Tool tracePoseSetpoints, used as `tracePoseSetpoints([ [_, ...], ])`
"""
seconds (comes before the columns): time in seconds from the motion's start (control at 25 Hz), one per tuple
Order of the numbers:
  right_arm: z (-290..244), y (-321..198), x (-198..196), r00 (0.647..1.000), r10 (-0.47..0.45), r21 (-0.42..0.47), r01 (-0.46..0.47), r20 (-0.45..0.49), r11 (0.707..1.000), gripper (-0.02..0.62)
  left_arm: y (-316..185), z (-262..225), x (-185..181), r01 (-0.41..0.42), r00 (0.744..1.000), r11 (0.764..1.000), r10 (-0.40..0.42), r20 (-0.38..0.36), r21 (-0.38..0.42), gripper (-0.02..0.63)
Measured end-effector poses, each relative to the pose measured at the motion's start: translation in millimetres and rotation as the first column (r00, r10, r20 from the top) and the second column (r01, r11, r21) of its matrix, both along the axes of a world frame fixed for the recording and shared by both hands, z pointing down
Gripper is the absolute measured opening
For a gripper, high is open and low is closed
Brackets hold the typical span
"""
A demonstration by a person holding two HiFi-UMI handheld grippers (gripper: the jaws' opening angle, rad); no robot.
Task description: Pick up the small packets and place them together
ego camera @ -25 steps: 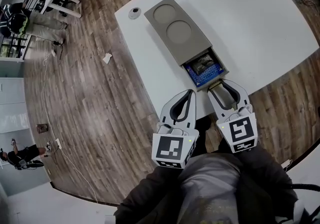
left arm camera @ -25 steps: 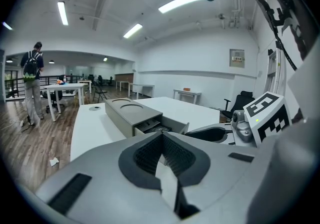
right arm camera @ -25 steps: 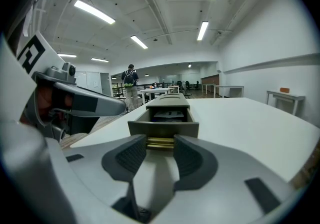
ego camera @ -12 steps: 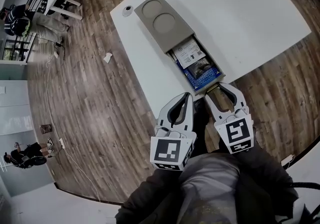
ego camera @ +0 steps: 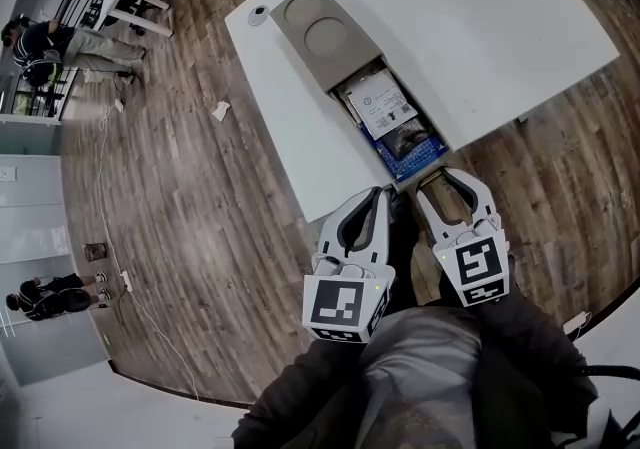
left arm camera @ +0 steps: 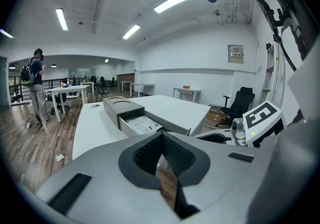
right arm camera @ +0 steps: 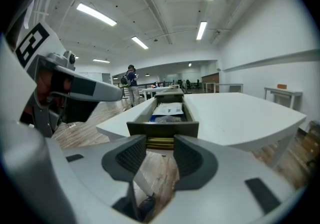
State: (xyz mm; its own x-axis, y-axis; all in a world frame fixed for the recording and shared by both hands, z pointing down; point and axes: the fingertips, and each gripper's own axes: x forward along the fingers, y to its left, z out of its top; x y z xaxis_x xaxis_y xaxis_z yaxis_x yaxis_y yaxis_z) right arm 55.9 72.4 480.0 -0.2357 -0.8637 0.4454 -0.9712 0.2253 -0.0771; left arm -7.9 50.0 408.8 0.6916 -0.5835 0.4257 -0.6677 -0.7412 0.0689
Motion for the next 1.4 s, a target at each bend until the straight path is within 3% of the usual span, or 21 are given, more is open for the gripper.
tracePoseSetpoints([
  [0.44,3.6,2.6,-0.9,0.996,-0.034,0.027,0.032,0.077,0.999,0.176,5.8,-11.4,-6.7,0.035,0.999,0.999,-0.036,0.011,0.035,0.003],
  [0.76,-13.9,19.4,6.7,0.99,-0.066,0.02,0.064,0.123,0.998,0.176,9.2,-24.5,9.9,0.021,1.0,0.999,-0.021,-0.005,0.039,0.003],
  [1.0,-62.6,12.0,13.4,0.99,-0.105,0.082,0.097,0.096,0.992,0.176,2.3,-45.9,24.3,0.0,0.999,0.999,0.002,-0.042,0.044,0.003],
  [1.28,-111.8,-29.2,12.7,0.985,-0.171,0.138,0.167,0.014,0.976,0.176,-35.1,-87.5,32.6,0.017,0.993,0.995,-0.005,-0.116,0.103,0.003],
  [1.32,-115.5,-36.6,11.2,0.983,-0.181,0.146,0.18,-0.003,0.973,0.168,-42.7,-91.0,31.4,0.024,0.992,0.993,-0.01,-0.127,0.113,0.003],
  [1.4,-118.7,-51.7,12.2,0.979,-0.2,0.159,0.204,-0.039,0.966,0.015,-58.5,-95.7,32.1,0.042,0.988,0.99,-0.02,-0.154,0.137,0.003],
])
